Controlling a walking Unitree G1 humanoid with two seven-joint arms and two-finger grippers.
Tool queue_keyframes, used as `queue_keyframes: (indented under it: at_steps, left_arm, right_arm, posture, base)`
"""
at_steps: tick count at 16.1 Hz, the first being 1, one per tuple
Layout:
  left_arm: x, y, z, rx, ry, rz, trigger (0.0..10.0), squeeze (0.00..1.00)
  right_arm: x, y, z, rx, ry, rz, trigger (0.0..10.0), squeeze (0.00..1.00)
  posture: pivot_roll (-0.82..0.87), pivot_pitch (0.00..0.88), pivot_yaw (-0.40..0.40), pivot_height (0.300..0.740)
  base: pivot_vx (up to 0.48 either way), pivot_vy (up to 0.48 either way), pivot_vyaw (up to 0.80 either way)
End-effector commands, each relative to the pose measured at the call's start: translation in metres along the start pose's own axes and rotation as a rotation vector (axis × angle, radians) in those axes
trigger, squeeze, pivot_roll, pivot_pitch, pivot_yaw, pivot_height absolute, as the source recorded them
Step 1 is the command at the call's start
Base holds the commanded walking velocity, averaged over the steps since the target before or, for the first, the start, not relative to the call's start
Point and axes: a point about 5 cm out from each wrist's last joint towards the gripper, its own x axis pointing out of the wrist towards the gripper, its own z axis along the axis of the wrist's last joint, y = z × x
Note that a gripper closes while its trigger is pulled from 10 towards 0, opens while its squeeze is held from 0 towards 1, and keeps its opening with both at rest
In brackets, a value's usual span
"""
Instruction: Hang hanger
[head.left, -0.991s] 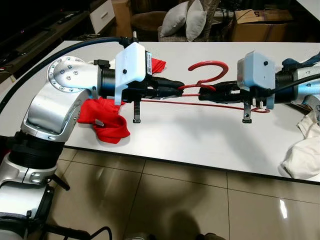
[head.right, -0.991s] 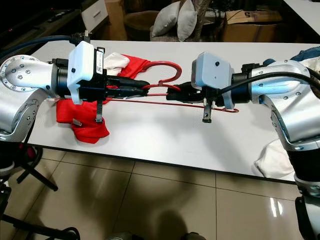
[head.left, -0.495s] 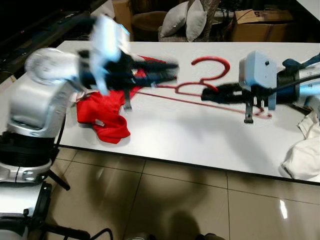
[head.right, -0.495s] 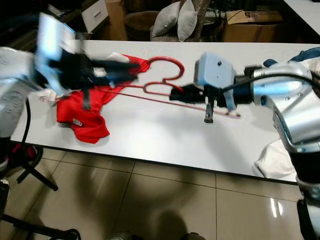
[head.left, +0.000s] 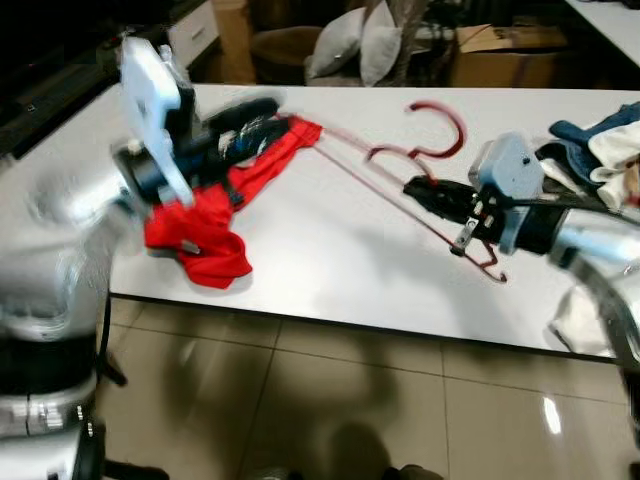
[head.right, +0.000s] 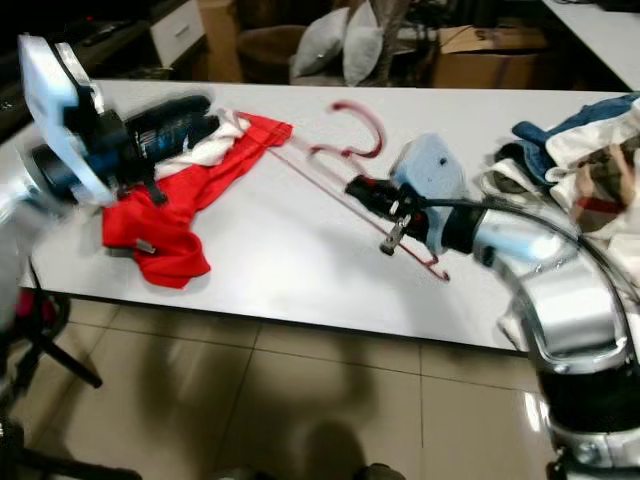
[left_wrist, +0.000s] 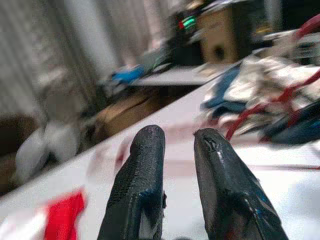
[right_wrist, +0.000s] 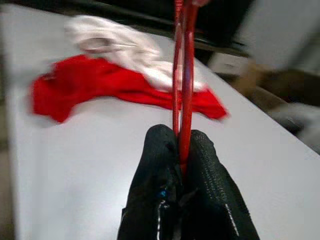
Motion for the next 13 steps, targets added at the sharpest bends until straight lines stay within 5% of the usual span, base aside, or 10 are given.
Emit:
queue_keyframes:
  at_steps: [1,3,4,6,10,13]
  left_arm:
    - [-0.006,-0.007,-0.009,-0.003,0.034,0.106,10.0,0.0]
    - [-0.005,-0.037,-0.018,-0.093,0.025,0.081,10.0,0.0]
    - [0.002,-0.063,-0.019,-0.162,-0.039,-0.071,10.0,0.0]
    - [0.012,-0.083,-0.03,-0.119,0.005,-0.193,10.0,0.0]
    - [0.044,-0.113,-0.035,-0.106,-0.009,-0.366,10.0,0.0]
    - [0.065,-0.121,-0.03,-0.172,-0.112,-0.389,10.0,0.0]
  right_arm:
    - [-0.003,-0.001,0.002,0.047,-0.033,-0.116,0.0,0.0]
    - [0.001,-0.001,0.009,0.14,-0.11,-0.2,0.0,0.0]
    - [0.005,-0.007,0.021,0.208,-0.19,-0.233,0.0,0.0]
    - [0.009,-0.012,0.031,0.266,-0.249,-0.231,0.0,0.0]
    - [0.024,-0.017,0.055,0.423,-0.363,-0.189,0.0,0.0]
    - [0.033,-0.01,0.066,0.433,-0.385,-0.122,0.0,0.0]
  posture:
    - [-0.11,0.052,0.066,0.74]
    - [-0.12,0.051,0.071,0.74]
    - [-0.13,0.049,0.075,0.74]
    - [-0.14,0.045,0.082,0.74]
    - [-0.15,0.042,0.084,0.74]
    - [-0.16,0.04,0.099,0.74]
  base:
    - [0.0,0.0,0.0]
    - [0.0,0.0,0.0]
    - [0.0,0.0,0.0]
    - [0.0,0.0,0.0]
    - [0.0,0.0,0.0]
    - [0.0,0.0,0.0]
